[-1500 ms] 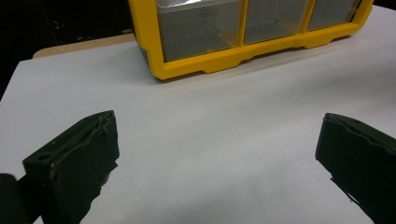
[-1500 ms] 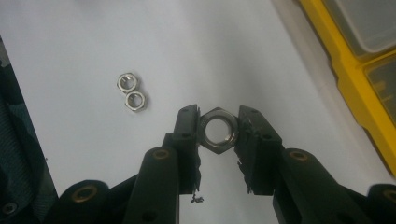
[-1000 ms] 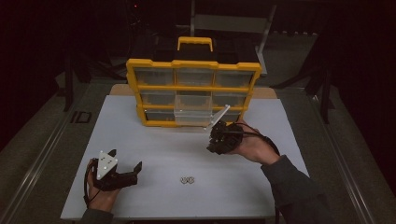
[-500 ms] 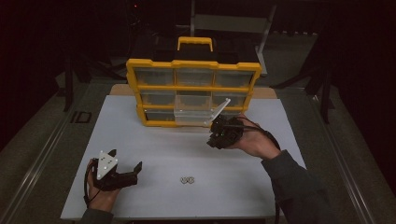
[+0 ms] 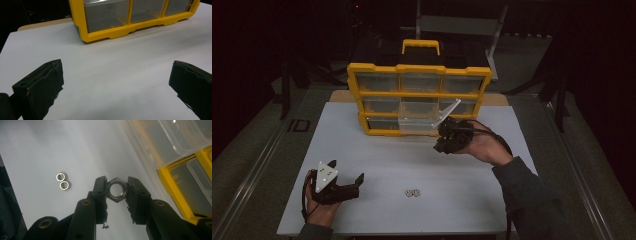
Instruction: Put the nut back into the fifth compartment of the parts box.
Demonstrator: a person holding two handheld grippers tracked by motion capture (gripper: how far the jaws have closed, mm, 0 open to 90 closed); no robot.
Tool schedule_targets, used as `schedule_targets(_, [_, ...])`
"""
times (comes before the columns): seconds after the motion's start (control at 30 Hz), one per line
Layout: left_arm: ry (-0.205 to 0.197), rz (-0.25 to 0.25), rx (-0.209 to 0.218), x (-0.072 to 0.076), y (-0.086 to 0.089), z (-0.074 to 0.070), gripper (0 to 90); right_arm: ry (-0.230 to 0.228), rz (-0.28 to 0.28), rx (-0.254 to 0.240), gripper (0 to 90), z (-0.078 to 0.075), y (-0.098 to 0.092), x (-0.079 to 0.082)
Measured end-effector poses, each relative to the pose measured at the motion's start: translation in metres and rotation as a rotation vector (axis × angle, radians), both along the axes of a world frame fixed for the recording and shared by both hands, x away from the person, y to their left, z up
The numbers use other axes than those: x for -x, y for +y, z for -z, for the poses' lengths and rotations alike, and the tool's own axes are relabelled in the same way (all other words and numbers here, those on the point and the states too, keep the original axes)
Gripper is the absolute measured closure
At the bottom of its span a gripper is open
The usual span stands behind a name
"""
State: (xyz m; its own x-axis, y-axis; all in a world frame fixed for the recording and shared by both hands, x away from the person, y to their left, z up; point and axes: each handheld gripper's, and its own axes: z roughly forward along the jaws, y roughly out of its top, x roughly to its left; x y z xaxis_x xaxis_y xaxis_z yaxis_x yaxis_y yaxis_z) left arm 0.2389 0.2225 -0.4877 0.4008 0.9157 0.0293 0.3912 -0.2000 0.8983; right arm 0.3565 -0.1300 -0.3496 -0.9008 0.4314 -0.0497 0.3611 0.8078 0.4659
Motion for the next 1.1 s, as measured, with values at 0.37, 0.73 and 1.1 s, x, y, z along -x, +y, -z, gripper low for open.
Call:
schedule_targets(0.37, [0.001,0.0,0.003,0.0,0.0,0.0,0.0,-0.001,0.013,-0.018,70.0,-0.007,0.0,-0.007])
schedule_targets(0.73, [0.0,0.0,0.004,0.0,-0.001,0.0,0.0,-0.015,0.028,-0.043,70.0,-0.016,0.0,-0.013])
schedule_targets(1.1, [0.0,0.001,0.003,0.0,-0.001,0.0,0.0,-0.034,0.063,-0.071,70.0,-0.024,0.0,-0.019])
